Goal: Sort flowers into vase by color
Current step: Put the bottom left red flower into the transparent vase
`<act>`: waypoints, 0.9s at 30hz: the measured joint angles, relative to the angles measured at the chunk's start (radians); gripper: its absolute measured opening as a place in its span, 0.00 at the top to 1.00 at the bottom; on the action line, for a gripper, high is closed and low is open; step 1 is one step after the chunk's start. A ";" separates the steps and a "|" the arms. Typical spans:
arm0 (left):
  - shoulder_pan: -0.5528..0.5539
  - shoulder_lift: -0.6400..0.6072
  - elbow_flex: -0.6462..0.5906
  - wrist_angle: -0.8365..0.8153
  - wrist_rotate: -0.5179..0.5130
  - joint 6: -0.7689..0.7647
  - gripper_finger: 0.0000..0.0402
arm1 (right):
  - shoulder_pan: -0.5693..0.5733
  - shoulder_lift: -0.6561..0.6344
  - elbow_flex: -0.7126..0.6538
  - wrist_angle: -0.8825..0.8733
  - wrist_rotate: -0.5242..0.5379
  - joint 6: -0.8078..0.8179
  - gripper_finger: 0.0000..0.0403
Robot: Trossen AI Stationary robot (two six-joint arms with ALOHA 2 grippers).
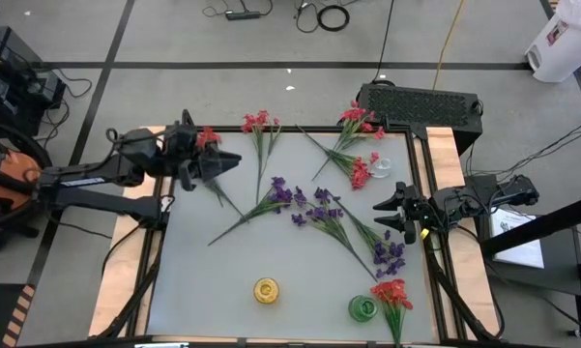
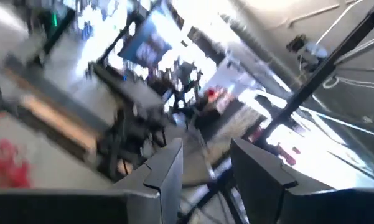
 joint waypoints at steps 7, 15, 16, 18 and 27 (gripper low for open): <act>0.001 0.034 0.000 -0.006 0.009 0.200 0.65 | 0.000 0.000 0.000 0.000 0.000 0.000 0.50; 0.002 0.037 -0.001 -0.303 0.142 0.366 0.65 | 0.000 0.000 0.000 0.000 0.000 0.000 0.50; 0.002 0.036 -0.001 -0.347 0.142 0.380 0.65 | 0.000 0.000 0.000 0.000 0.000 0.000 0.50; 0.002 0.036 -0.001 -0.431 0.134 0.386 0.65 | 0.000 0.000 0.000 0.000 0.000 0.000 0.50; 0.001 0.039 0.015 -0.753 0.067 0.351 0.65 | 0.000 0.000 0.000 0.000 0.000 0.000 0.50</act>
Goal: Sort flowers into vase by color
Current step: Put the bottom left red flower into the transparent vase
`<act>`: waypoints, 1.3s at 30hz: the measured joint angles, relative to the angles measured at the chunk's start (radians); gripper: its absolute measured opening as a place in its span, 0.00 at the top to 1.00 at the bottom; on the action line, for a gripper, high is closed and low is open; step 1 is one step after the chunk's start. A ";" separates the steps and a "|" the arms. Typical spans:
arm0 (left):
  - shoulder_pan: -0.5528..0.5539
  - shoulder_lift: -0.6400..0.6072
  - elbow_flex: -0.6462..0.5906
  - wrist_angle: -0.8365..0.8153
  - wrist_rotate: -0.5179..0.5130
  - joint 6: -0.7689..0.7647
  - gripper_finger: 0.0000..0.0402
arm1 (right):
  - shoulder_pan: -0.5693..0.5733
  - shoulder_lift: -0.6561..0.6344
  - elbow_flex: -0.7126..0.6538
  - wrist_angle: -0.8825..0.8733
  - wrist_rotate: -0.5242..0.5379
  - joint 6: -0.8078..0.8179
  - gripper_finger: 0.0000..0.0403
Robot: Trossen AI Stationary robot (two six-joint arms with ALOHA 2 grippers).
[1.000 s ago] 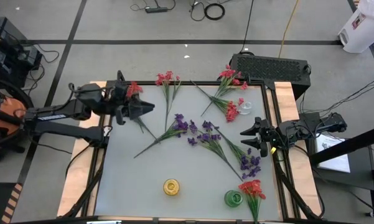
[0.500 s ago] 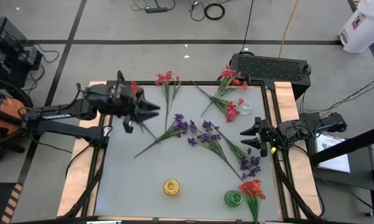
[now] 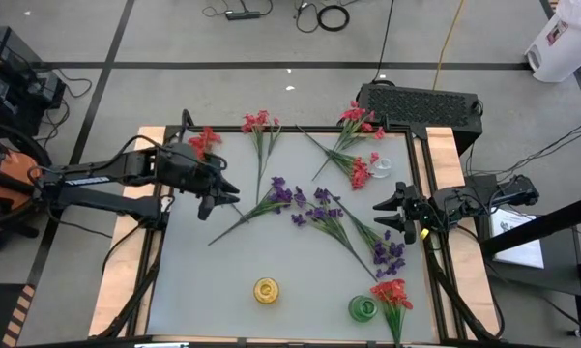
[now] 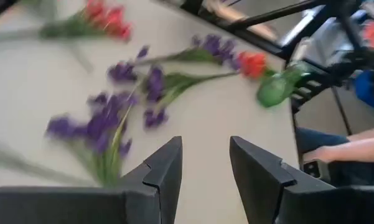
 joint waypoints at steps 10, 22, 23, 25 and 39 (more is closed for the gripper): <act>0.000 0.018 0.000 -0.257 -0.316 -0.496 0.65 | 0.000 0.000 0.000 0.000 0.000 0.000 0.50; 0.000 0.131 0.000 -0.295 -0.328 -0.735 0.65 | 0.000 0.000 0.000 0.000 0.000 0.000 0.50; 0.000 0.144 0.000 -0.295 -0.328 -0.743 0.65 | 0.000 0.000 0.000 0.000 0.000 0.000 0.50; 0.000 0.170 0.000 -0.298 -0.328 -0.751 0.65 | 0.000 0.000 0.000 0.000 0.000 0.000 0.50; -0.062 0.408 -0.002 -0.428 -0.300 -0.832 0.65 | 0.000 0.000 0.000 0.000 0.000 0.000 0.50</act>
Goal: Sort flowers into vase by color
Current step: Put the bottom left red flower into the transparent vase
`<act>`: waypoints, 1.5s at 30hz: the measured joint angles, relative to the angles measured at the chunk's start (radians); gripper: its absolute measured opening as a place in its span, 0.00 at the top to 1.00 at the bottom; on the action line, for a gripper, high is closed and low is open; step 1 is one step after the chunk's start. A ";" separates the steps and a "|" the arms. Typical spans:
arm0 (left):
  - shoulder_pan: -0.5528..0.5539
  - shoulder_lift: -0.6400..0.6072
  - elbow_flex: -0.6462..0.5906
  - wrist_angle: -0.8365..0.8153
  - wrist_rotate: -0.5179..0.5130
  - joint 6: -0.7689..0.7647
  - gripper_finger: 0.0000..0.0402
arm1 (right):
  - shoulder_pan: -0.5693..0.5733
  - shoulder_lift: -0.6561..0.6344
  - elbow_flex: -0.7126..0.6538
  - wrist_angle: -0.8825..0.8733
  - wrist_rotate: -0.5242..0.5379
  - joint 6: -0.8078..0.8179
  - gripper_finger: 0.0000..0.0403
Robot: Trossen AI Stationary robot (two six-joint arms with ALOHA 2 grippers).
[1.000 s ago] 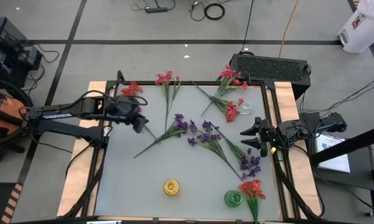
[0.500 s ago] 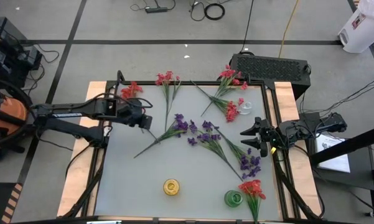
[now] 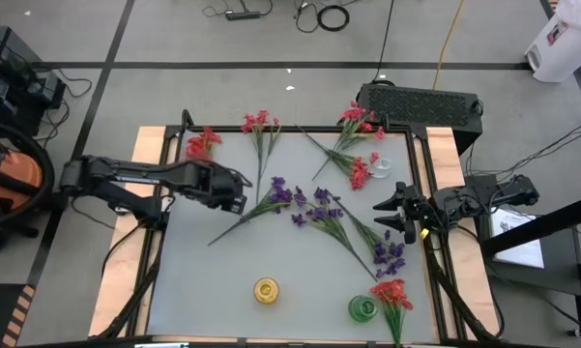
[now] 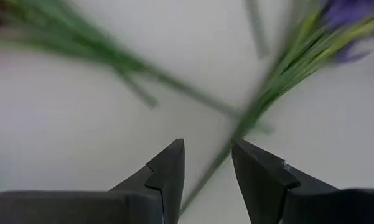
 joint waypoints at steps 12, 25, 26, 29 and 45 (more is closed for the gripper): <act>-0.010 0.023 0.000 -0.035 -0.005 0.050 0.65 | 0.000 0.000 0.000 0.000 0.000 0.000 0.50; -0.018 0.082 0.000 0.112 -0.145 -0.138 0.65 | 0.000 0.000 0.000 0.000 0.000 0.000 0.50; -0.018 0.085 0.000 0.109 -0.162 -0.172 0.65 | 0.000 0.000 0.000 0.000 0.000 0.000 0.50; -0.018 0.095 0.000 0.098 -0.184 -0.267 0.65 | 0.000 0.000 0.000 -0.001 0.000 0.000 0.50; -0.088 0.186 0.000 -0.015 -0.325 -0.751 0.65 | 0.000 0.000 0.000 0.000 0.000 0.000 0.50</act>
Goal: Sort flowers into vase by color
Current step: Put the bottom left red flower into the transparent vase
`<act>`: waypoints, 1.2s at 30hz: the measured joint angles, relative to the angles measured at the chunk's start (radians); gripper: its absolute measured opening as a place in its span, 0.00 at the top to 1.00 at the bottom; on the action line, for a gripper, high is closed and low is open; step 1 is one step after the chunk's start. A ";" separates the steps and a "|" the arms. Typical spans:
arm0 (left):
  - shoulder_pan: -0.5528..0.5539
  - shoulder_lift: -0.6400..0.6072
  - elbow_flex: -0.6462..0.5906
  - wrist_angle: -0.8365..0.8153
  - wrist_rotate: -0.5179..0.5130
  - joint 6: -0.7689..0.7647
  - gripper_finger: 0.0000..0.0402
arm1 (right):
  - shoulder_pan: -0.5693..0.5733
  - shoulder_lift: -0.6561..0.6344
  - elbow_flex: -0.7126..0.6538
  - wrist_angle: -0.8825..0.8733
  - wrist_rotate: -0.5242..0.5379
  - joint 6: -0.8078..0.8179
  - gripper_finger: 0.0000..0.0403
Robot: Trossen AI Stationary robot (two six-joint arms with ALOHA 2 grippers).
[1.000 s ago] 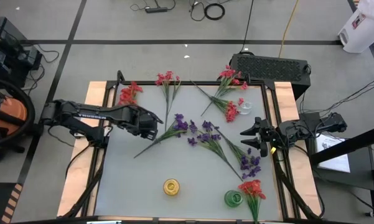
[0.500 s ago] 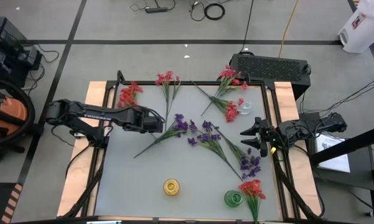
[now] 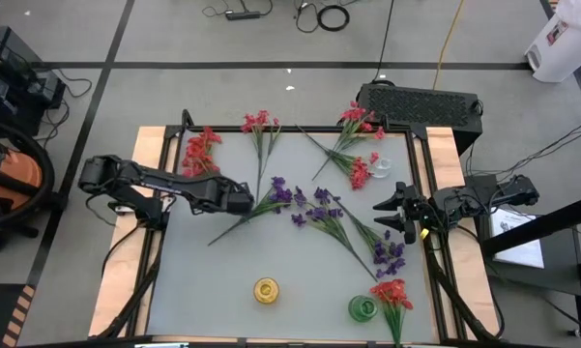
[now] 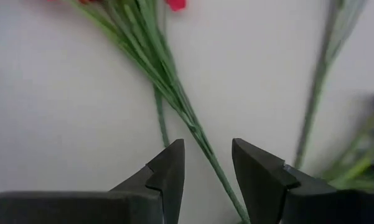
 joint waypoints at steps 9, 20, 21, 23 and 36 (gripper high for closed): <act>0.000 0.083 0.000 0.024 0.024 -0.112 0.65 | 0.000 0.000 0.000 0.000 0.000 0.000 0.50; 0.007 0.151 0.000 0.038 0.050 -0.112 0.65 | 0.000 0.000 0.000 0.000 0.000 0.000 0.50; 0.010 0.154 0.000 0.042 0.041 -0.112 0.65 | 0.000 0.000 0.000 0.000 0.000 0.000 0.50; 0.021 0.162 0.000 0.045 0.031 -0.111 0.65 | 0.000 0.000 0.000 0.000 0.000 0.000 0.50; 0.128 0.168 -0.043 0.048 0.030 -0.076 0.65 | 0.000 0.000 0.000 0.000 0.000 0.000 0.50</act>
